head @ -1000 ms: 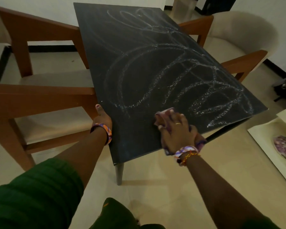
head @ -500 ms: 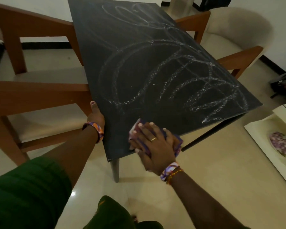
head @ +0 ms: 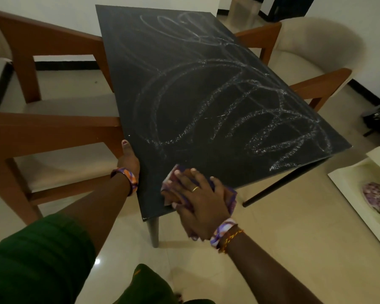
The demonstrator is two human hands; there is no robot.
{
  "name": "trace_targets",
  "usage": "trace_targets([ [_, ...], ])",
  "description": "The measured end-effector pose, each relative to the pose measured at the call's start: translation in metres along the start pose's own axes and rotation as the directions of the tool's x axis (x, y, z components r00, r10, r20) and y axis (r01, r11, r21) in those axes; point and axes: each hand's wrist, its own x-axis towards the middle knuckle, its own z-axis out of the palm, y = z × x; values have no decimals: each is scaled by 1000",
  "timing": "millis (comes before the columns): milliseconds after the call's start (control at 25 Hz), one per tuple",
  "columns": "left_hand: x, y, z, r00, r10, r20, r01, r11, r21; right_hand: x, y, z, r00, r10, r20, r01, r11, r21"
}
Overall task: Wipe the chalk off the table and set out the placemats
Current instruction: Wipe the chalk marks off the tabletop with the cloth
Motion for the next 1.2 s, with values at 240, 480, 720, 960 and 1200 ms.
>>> trace_targets([
  [240,-1,7,3,998,-30,-61,32,999,28,22,81,-32,802,590,95,-595,803,37],
  [480,-5,9,5,997,-29,-75,31,999,19,43,-28,-8,984,89,152,-91,996,5],
  [720,-1,8,3,997,-16,-73,20,999,50,59,72,-28,822,556,121,-564,825,35],
  [960,7,1,3,997,-62,-38,62,998,-1,70,-18,-6,978,189,89,-187,982,-31],
  [1200,11,0,3,997,-61,-51,60,998,-26,77,75,-20,881,470,57,-469,883,-29],
])
